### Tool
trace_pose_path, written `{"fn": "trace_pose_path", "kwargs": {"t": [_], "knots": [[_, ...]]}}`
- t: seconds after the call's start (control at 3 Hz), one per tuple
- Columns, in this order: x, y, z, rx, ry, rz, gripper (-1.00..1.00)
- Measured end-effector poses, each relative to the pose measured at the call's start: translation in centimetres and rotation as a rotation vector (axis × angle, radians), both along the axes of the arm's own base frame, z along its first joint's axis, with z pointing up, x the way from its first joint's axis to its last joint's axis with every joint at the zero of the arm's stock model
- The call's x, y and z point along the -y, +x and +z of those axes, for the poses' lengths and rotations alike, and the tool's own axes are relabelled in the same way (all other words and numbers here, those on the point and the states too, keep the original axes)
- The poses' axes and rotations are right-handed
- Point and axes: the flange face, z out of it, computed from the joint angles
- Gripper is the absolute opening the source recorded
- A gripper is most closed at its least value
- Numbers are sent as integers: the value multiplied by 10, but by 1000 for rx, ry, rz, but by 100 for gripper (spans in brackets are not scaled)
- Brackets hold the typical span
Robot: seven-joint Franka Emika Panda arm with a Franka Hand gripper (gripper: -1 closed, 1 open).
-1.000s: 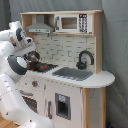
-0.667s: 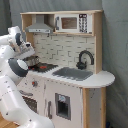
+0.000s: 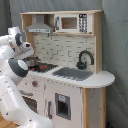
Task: Play with the kitchen
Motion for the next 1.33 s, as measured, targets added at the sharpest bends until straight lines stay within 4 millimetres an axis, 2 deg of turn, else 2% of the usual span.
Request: {"fn": "trace_pose_path", "kwargs": {"t": [0.33, 0.67, 1.33], "knots": [[-5, 1, 26, 73, 42, 39, 100], [-4, -1, 55, 151, 10, 108, 100], [-12, -30, 91, 259, -131, 188, 100]]}}
